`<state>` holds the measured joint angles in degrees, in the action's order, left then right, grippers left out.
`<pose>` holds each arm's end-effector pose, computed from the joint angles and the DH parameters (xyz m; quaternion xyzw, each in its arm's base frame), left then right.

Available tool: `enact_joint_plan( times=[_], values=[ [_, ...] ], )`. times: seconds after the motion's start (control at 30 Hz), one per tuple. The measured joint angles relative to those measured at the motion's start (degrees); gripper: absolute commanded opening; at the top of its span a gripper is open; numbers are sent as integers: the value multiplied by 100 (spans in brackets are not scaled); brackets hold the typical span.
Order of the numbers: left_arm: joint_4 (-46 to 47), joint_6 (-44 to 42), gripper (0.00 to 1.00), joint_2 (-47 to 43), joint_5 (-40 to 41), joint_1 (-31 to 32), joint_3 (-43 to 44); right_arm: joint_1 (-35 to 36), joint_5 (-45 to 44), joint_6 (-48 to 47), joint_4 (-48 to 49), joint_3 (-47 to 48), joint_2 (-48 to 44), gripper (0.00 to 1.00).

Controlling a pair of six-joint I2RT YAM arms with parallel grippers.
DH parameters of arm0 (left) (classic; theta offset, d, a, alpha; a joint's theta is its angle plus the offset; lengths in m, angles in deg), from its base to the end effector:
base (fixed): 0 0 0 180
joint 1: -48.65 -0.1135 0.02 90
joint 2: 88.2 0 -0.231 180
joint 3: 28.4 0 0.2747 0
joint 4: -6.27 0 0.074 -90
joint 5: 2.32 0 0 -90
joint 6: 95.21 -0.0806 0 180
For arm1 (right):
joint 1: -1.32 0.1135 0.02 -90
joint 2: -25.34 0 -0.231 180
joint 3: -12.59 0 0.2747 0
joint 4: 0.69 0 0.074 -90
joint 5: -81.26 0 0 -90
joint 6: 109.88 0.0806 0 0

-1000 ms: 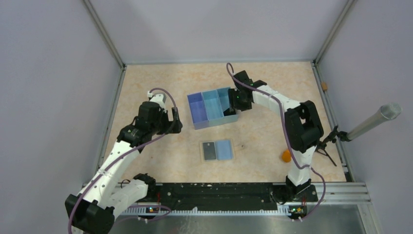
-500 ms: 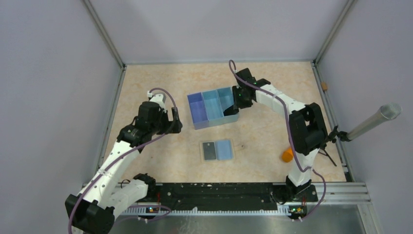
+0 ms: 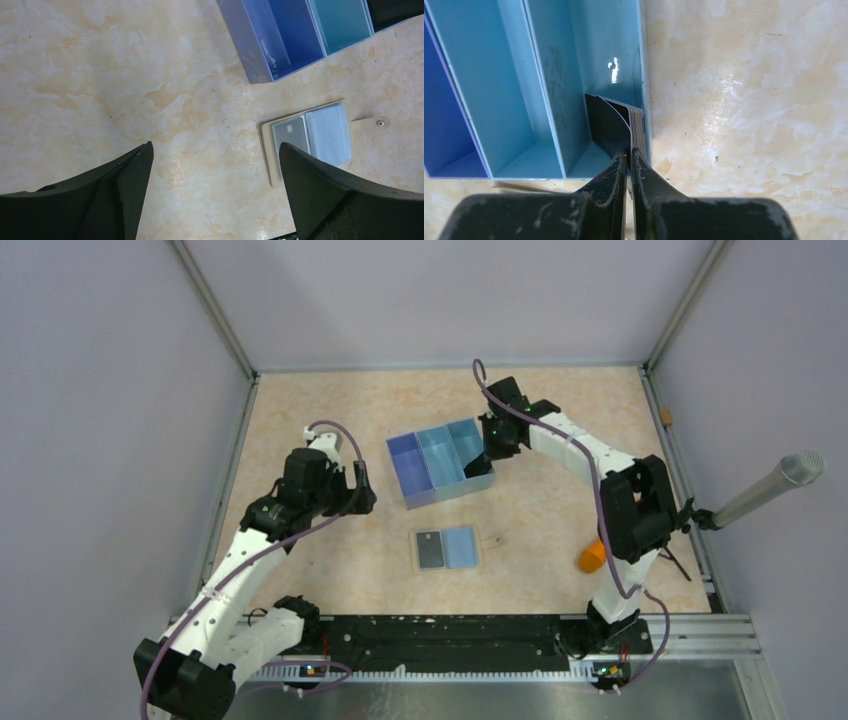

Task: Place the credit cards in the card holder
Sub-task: Pick up the credit card from the storage box, then insert the credit card into the card holder.

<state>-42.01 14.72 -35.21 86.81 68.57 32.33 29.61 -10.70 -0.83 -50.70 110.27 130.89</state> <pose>0.2540 -0.0934 0.2345 0.0031 0.9083 -0.1490 0.3909 0.3854 0.2043 0.1675 -0.0727 0.9581 0.0960 0.2599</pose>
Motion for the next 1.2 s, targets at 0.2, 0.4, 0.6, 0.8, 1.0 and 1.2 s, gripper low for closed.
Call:
enact_joint_plan(
  times=[0.2,0.4,0.6,0.8,1.0,1.2],
  values=[
    [0,0,99,0,-48,0,0,0,22,0,-42,0,-271,0],
    [39,-59,99,-35,-459,0,-7,-4,208,-2,-92,-44,-778,0],
    [570,-42,96,-302,-1499,0,-304,-22,866,-9,-103,-522,-1799,0],
    [1314,164,95,-518,-2618,129,-710,168,2046,-116,-33,-1410,-2583,0],
    [1917,289,97,-278,-3344,968,-811,1113,3088,-308,-9,-1985,-2638,0],
    [2083,289,88,96,-3919,1744,-811,1624,4068,-461,190,-2055,-2625,0]
  ],
)
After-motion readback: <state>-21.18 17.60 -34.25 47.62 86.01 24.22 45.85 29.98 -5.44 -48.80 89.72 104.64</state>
